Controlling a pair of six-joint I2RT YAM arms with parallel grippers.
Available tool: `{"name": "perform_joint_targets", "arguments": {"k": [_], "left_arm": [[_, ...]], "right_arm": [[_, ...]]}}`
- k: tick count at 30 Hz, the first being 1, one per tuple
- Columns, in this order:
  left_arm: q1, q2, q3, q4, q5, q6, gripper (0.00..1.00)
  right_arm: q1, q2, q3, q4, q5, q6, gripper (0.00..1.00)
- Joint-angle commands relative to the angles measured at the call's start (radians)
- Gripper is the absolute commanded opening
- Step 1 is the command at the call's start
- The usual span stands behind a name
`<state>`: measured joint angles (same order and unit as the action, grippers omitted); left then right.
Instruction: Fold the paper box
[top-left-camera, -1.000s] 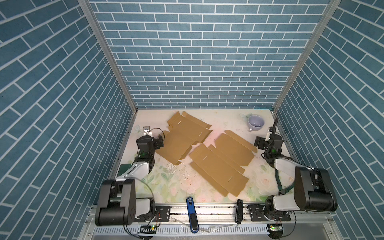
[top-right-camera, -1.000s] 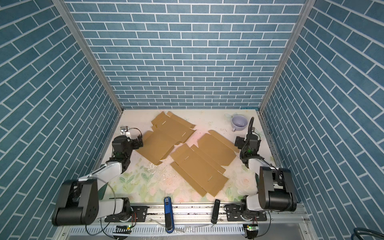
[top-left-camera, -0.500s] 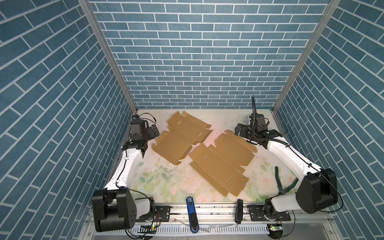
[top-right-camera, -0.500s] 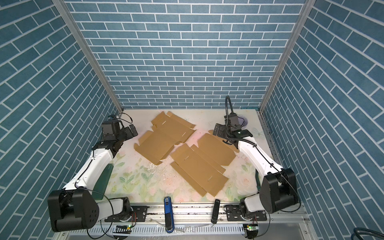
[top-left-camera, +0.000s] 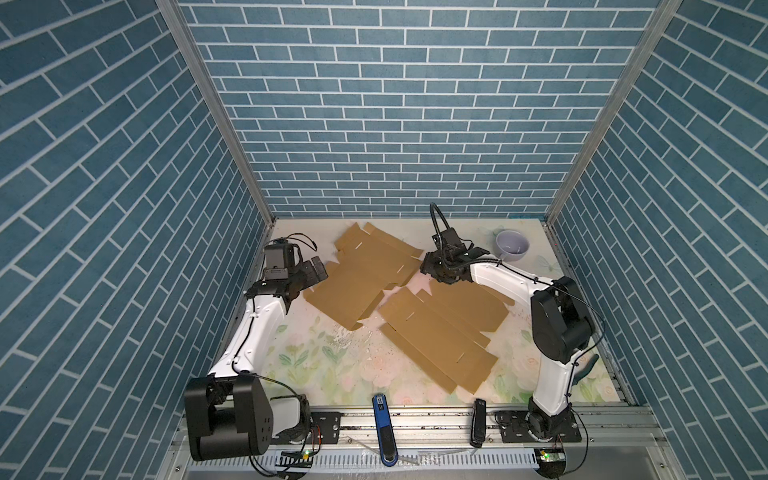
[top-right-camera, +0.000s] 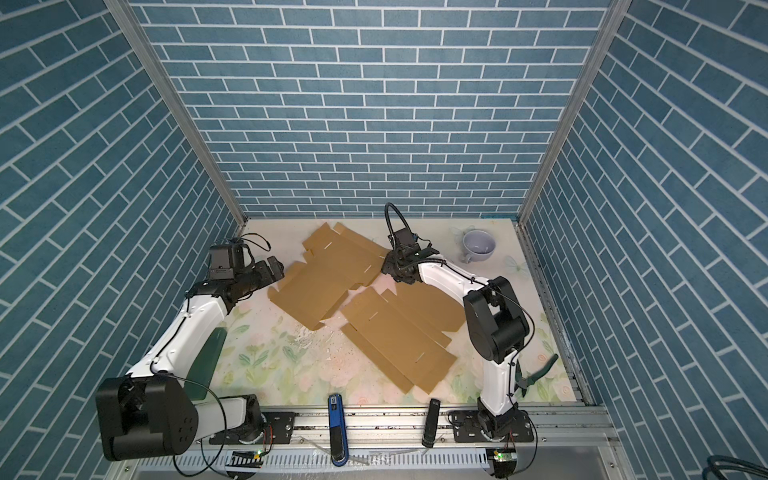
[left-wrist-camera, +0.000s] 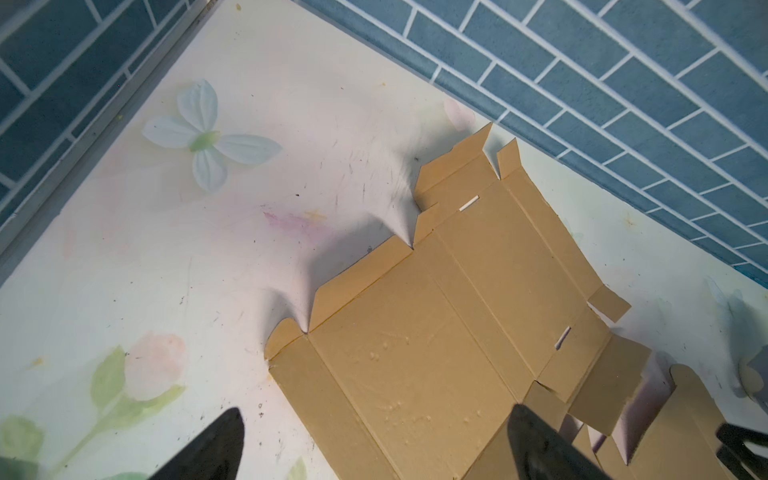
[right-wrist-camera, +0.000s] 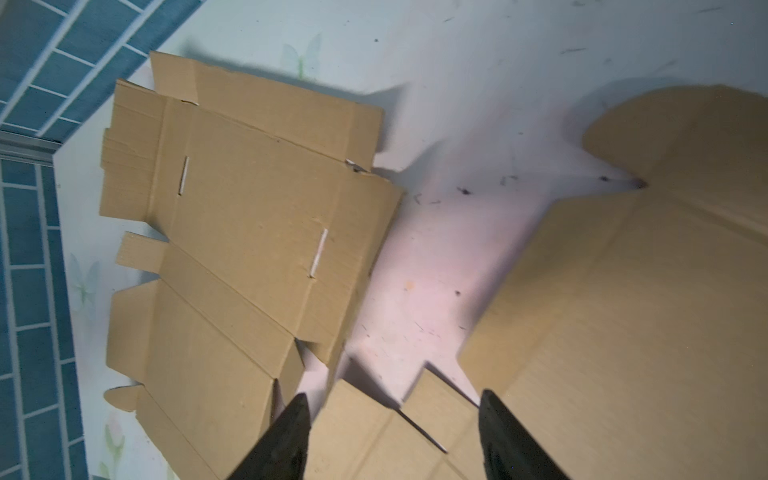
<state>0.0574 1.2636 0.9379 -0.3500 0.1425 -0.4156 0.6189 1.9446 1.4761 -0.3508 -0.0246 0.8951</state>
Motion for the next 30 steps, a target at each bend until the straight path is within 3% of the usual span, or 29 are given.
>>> {"name": "perform_joint_targets", "arguments": {"k": [1, 14, 17, 19, 20, 30], "left_arm": [[-0.009, -0.006, -0.007, -0.026, 0.017, -0.021, 1.00], [-0.015, -0.011, -0.008, -0.017, 0.004, -0.022, 1.00], [-0.015, -0.004, -0.008, -0.011, 0.008, -0.026, 1.00], [-0.015, 0.007, -0.005, -0.010, 0.012, -0.025, 1.00], [-0.015, 0.012, -0.001, -0.013, 0.014, -0.026, 1.00], [-0.014, 0.057, 0.057, -0.036, 0.019, -0.020, 1.00]], "right_arm": [[0.002, 0.069, 0.079, 0.035, -0.026, 0.076, 0.62], [0.001, 0.329, 0.273, 0.027, -0.105, 0.107, 0.44], [0.001, 0.351, 0.282, 0.036, -0.119, 0.109, 0.28], [0.001, 0.359, 0.280, 0.051, -0.125, 0.111, 0.06], [0.001, 0.360, 0.278, 0.062, -0.126, 0.110, 0.01], [0.003, 0.347, 0.280, 0.185, -0.189, 0.097, 0.00]]}}
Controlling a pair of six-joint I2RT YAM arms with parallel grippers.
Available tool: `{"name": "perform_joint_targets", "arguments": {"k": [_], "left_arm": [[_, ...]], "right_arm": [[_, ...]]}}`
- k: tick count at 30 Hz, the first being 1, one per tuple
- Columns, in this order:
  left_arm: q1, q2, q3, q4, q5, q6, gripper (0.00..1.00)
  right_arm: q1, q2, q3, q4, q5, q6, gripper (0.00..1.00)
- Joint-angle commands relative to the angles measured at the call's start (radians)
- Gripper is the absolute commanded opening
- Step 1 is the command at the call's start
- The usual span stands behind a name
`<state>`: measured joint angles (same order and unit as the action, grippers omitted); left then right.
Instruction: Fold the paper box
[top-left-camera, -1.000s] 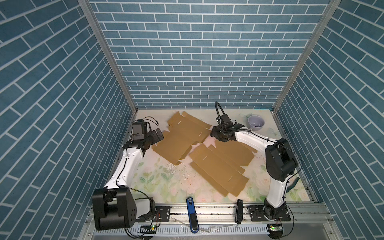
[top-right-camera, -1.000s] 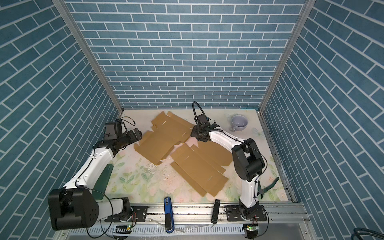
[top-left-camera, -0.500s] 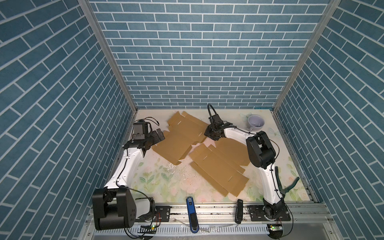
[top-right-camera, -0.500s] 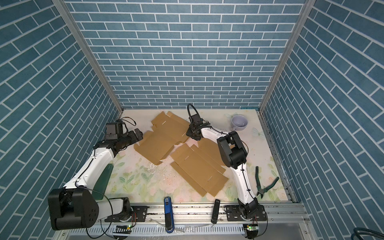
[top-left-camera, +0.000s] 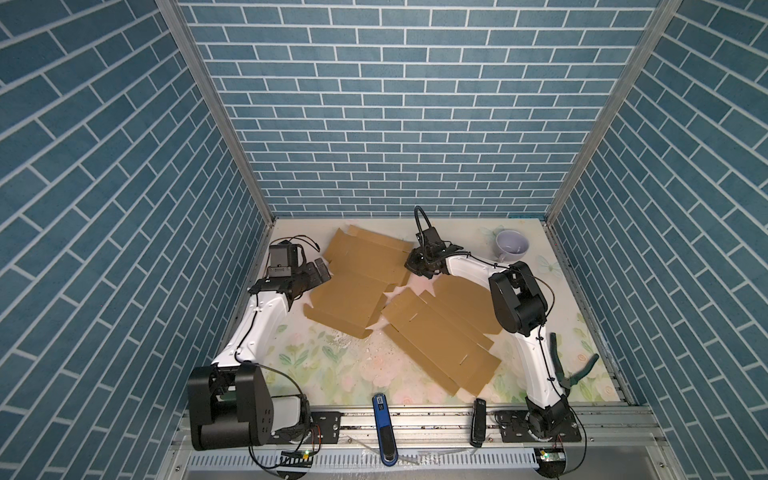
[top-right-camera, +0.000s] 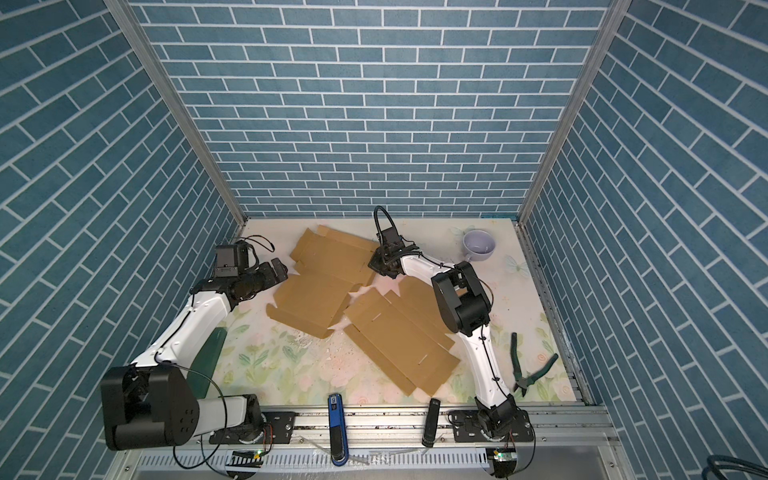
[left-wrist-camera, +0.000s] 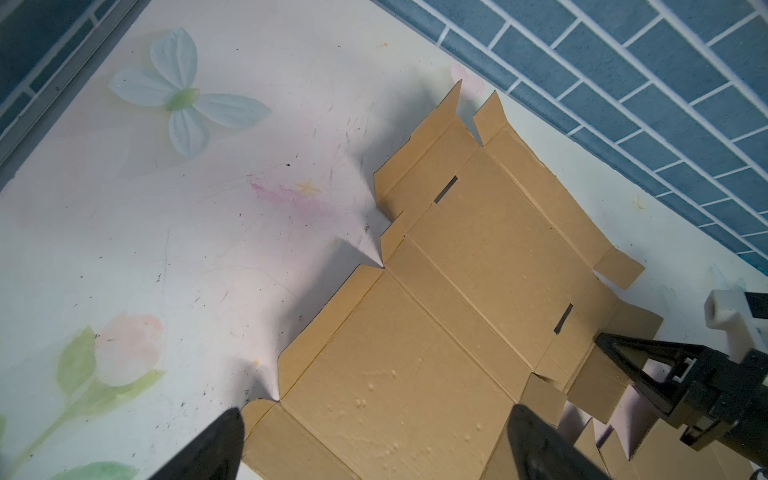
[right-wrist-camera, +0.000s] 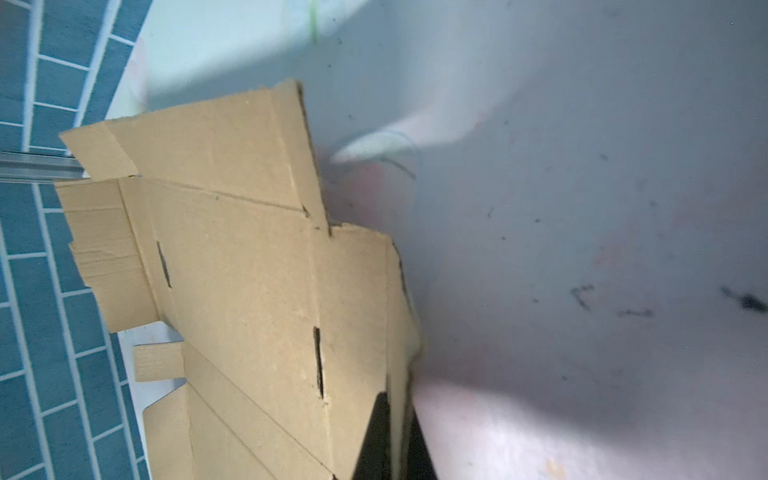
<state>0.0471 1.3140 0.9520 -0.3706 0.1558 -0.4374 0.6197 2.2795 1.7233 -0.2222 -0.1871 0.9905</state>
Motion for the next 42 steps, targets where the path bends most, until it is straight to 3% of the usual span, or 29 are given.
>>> {"name": "perform_joint_targets", "arguments": {"k": [1, 12, 21, 30, 36, 42], "left_arm": [[-0.004, 0.009, 0.052, -0.021, 0.003, 0.002, 1.00], [-0.003, -0.011, 0.200, -0.168, -0.019, 0.055, 1.00], [-0.002, -0.051, 0.292, -0.260, 0.046, 0.092, 1.00], [-0.001, -0.011, 0.298, -0.228, 0.234, 0.084, 0.97], [-0.007, 0.119, 0.276, -0.125, 0.378, 0.059, 0.91], [-0.055, 0.243, 0.308, -0.049, 0.390, 0.087, 0.92]], "right_arm": [[0.003, 0.012, 0.041, 0.073, -0.033, 0.002, 0.00], [0.026, 0.009, 0.214, -0.001, -0.081, -0.008, 0.00], [0.045, -0.273, 0.014, -0.098, -0.021, -0.048, 0.00], [-0.014, -0.522, -0.196, -0.162, -0.045, -0.204, 0.00], [-0.110, -0.522, -0.230, -0.174, -0.162, -0.355, 0.00], [-0.144, -0.494, -0.221, -0.237, -0.180, -0.531, 0.00]]}}
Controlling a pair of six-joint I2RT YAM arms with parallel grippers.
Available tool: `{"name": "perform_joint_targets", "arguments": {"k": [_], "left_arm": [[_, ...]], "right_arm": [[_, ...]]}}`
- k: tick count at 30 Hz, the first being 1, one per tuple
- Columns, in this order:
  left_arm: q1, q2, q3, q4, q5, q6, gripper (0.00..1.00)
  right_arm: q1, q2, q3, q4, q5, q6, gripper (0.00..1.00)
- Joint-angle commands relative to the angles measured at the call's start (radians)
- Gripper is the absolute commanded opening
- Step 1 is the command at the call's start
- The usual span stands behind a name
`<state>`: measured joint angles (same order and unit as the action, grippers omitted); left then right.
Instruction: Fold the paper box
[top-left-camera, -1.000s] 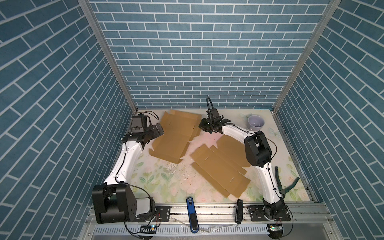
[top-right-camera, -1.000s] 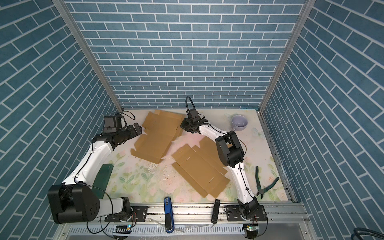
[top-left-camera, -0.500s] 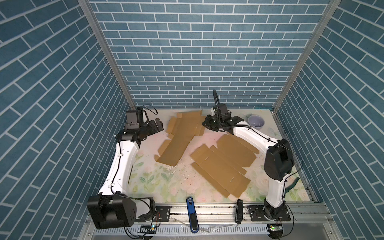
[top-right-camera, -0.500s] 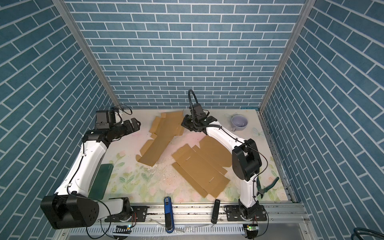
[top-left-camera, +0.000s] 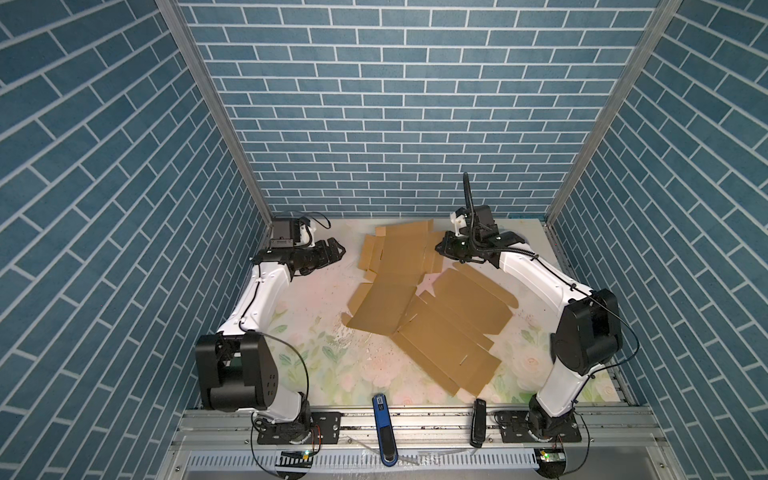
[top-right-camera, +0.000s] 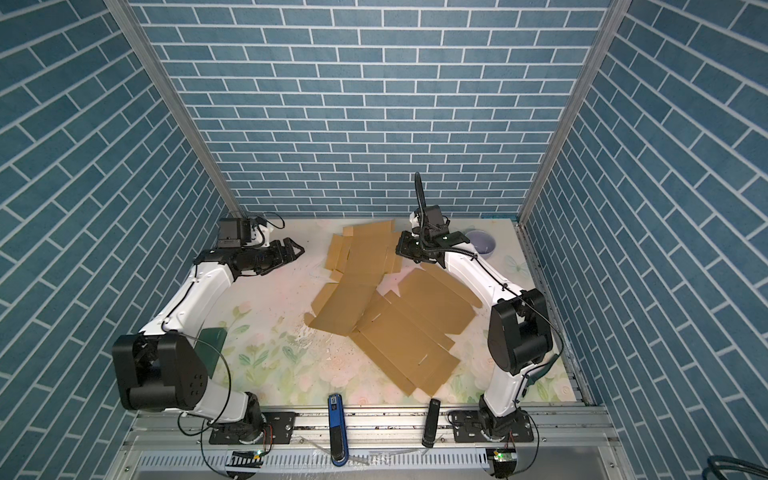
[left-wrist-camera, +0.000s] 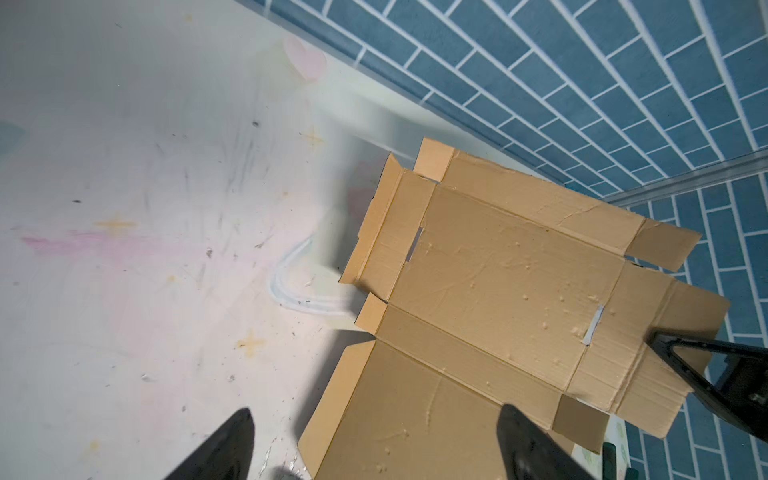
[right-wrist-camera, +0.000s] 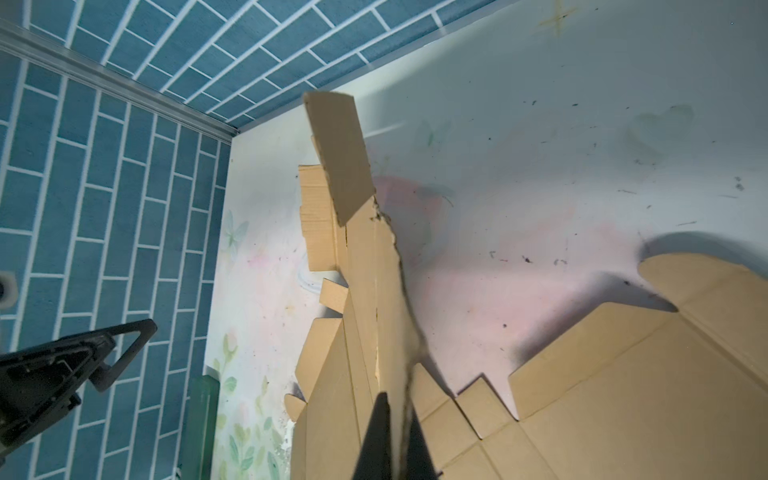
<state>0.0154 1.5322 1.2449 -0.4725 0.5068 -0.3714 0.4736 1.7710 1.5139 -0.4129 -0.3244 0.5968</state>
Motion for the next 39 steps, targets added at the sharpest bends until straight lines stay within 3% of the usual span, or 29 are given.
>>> {"name": "perform_joint_targets", "arguments": {"k": [1, 11, 22, 39], "left_arm": [[-0.033, 0.047, 0.026, 0.062, 0.042, 0.031, 0.92], [-0.103, 0.266, 0.123, 0.094, -0.003, 0.081, 0.83], [-0.107, 0.354, 0.131, 0.055, -0.130, 0.138, 0.76], [-0.123, 0.448, 0.158, 0.115, -0.092, 0.129, 0.37]], "right_arm": [[-0.002, 0.019, -0.015, -0.046, -0.050, -0.153, 0.00], [-0.036, 0.066, -0.073, 0.031, -0.080, -0.213, 0.00], [-0.052, 0.110, -0.058, 0.070, -0.123, -0.219, 0.00], [-0.055, 0.151, -0.012, 0.057, -0.137, -0.232, 0.00]]}}
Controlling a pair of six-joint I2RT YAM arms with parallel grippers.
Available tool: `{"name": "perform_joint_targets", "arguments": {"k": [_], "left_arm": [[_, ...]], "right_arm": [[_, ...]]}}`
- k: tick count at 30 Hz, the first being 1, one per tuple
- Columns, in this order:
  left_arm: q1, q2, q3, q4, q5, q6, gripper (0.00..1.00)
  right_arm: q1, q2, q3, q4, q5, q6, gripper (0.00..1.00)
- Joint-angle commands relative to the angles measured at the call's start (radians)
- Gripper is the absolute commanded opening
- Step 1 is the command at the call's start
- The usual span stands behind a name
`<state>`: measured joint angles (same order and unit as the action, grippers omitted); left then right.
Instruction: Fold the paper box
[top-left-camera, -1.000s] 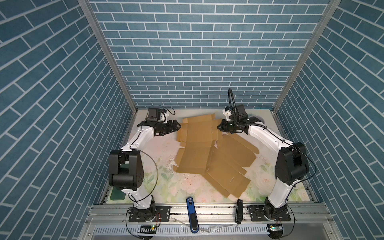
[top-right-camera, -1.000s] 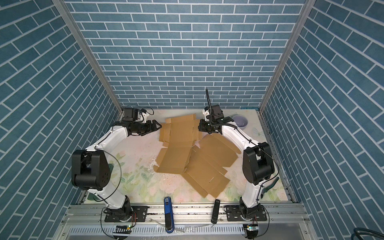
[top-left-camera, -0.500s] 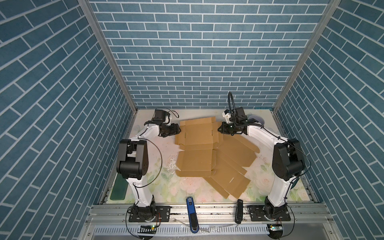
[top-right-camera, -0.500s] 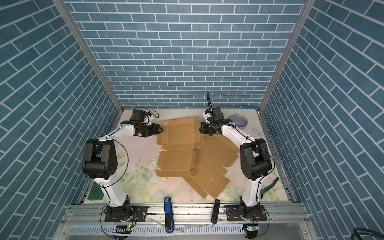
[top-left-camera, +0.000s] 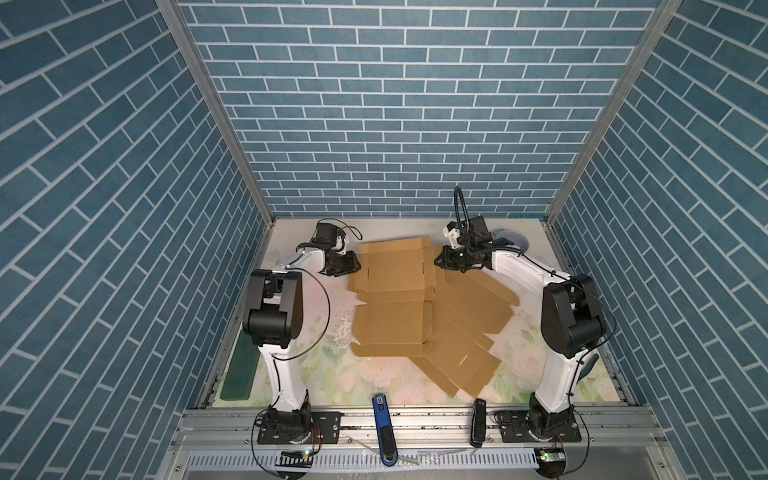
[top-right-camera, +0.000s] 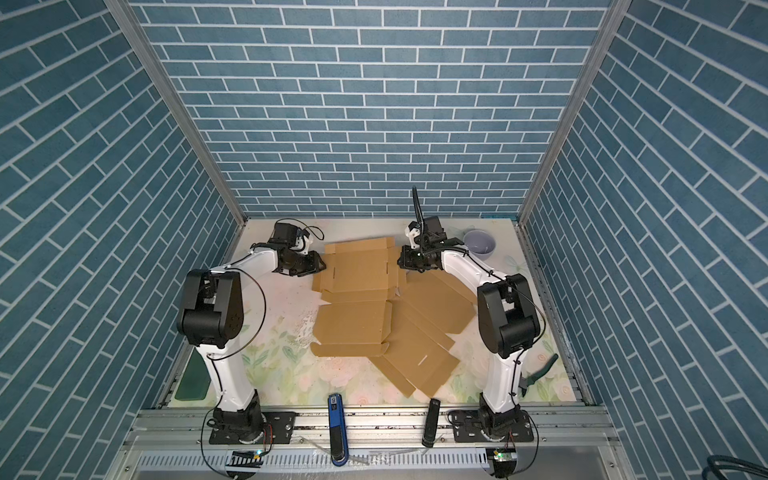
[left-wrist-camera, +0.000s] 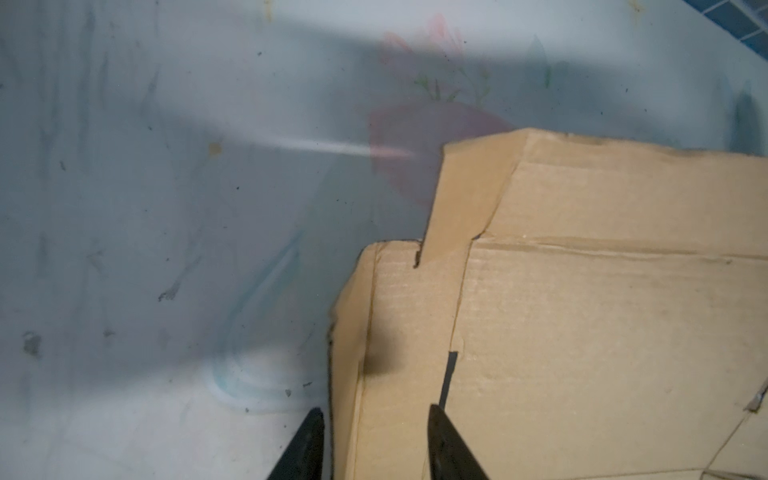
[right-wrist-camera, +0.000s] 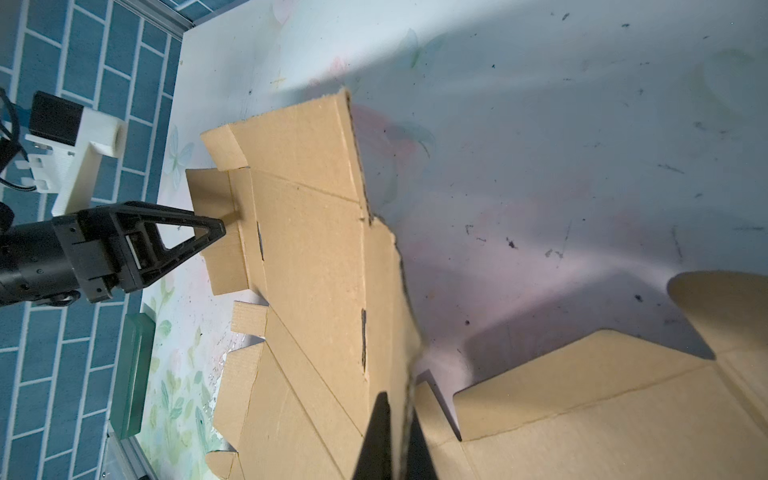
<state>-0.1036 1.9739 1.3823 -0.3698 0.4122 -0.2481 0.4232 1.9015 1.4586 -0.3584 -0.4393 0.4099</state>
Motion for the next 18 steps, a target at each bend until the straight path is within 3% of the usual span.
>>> {"name": "perform_joint_targets", "arguments": {"k": [1, 13, 18], "left_arm": [[-0.005, 0.006, 0.020, 0.015, 0.003, 0.007, 0.33], [-0.005, -0.017, -0.020, 0.064, -0.017, -0.011, 0.06], [-0.005, -0.041, -0.046, 0.096, -0.050, -0.027, 0.00]], "right_arm": [[-0.004, 0.022, 0.045, 0.001, -0.022, -0.046, 0.00], [-0.008, 0.022, 0.051, -0.002, -0.021, -0.050, 0.00], [-0.010, 0.013, 0.049, -0.001, -0.015, -0.051, 0.00]]}}
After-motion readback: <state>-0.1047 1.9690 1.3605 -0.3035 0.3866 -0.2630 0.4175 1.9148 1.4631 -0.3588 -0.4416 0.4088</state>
